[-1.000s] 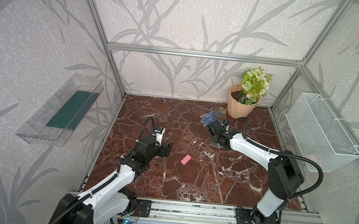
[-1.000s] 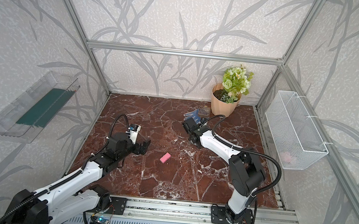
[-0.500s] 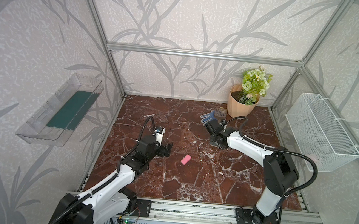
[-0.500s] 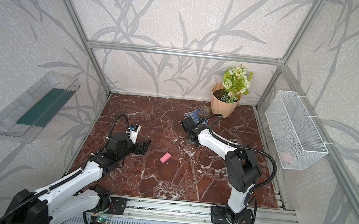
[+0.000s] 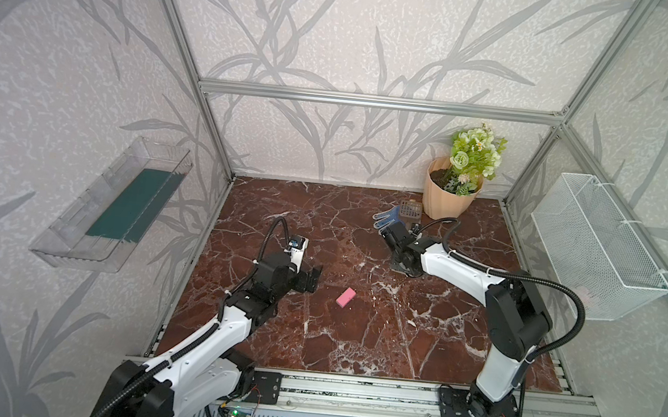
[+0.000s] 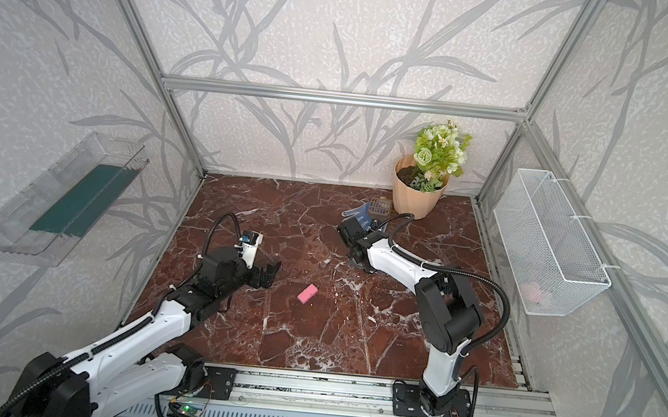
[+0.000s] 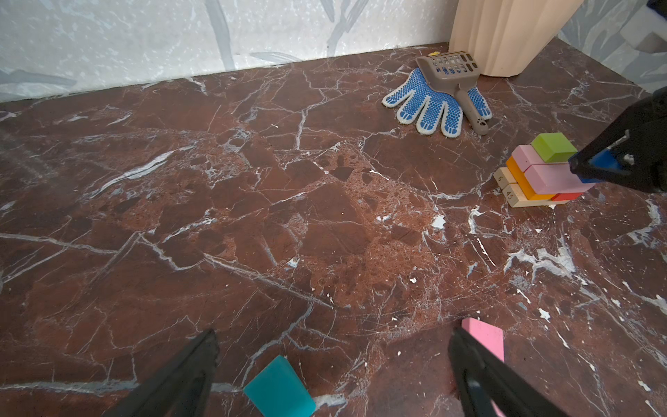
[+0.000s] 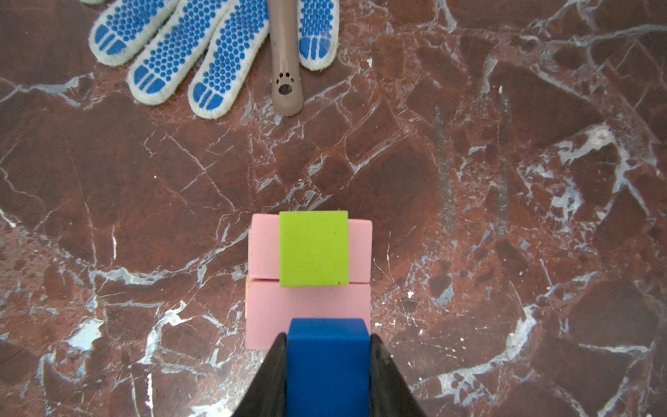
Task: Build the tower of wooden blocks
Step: 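Lower the blue cube onto the pink block beside the green block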
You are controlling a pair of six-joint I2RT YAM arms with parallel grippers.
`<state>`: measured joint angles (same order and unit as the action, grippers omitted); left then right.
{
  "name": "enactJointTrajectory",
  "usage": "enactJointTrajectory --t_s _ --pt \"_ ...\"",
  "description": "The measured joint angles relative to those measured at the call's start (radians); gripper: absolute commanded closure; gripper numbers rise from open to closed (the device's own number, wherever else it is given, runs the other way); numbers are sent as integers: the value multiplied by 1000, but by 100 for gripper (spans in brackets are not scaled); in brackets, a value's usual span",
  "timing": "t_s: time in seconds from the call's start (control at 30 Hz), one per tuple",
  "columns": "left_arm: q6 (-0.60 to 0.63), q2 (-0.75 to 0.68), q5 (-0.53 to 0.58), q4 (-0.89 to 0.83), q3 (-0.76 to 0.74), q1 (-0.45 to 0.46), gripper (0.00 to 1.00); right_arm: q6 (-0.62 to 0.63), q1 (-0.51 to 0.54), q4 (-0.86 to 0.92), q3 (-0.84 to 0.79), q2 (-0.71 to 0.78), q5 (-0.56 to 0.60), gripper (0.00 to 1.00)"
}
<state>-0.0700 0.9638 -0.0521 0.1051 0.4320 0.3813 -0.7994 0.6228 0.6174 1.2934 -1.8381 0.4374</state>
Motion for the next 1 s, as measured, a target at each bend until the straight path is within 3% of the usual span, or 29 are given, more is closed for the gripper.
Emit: enactJointTrajectory --t_s 1.0 --pt "7 0 -3 0 0 0 1 -16 -10 -22 7 -34 -13 93"
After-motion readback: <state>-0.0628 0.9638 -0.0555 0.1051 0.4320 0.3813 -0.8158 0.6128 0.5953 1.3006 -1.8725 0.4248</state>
